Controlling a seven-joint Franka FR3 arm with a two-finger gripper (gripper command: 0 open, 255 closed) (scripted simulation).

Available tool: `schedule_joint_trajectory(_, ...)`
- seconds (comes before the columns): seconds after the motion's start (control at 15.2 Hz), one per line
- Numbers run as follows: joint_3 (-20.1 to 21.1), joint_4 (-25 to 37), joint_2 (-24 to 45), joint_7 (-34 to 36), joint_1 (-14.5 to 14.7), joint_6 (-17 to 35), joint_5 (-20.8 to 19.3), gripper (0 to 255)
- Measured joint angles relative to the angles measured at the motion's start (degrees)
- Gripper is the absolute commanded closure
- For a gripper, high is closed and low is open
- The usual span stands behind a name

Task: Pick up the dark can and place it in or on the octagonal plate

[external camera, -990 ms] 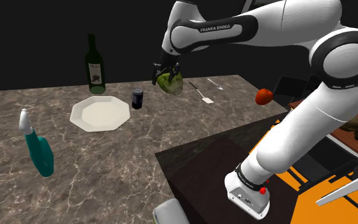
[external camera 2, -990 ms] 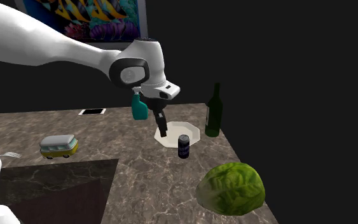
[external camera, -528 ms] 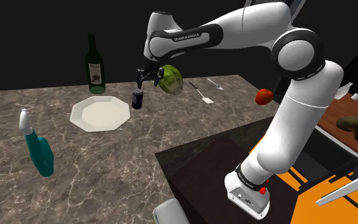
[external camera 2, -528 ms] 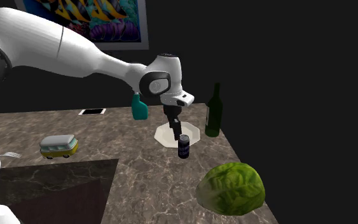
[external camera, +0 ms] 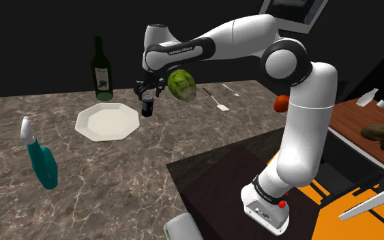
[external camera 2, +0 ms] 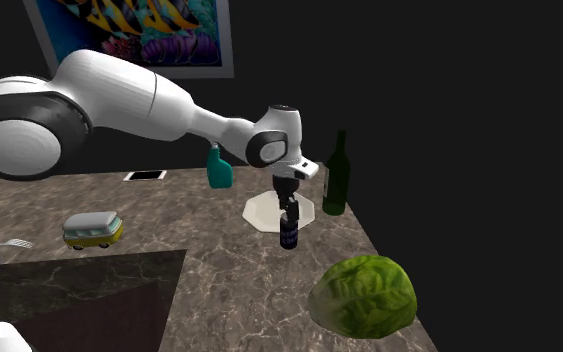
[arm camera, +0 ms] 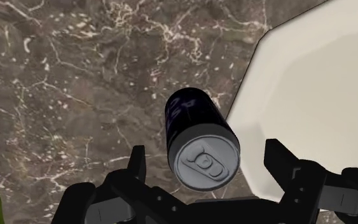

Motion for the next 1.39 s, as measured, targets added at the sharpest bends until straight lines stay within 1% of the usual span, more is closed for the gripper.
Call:
schedule_joint_trajectory(0.33, -0.2, -0.8, 2.1, 0.3, 0.2, 2.9, -0.4, 0)
schedule_joint_trajectory(0.73, -0.2, -1.0, 2.2, 0.4, 0.2, 3.3, -0.5, 0)
schedule_joint_trajectory(0.79, -0.2, -1.0, 2.2, 0.4, 0.2, 3.3, -0.5, 255)
schedule_joint_trajectory(1.39, -0.3, -1.0, 2.2, 0.4, 0.2, 3.3, -0.5, 255)
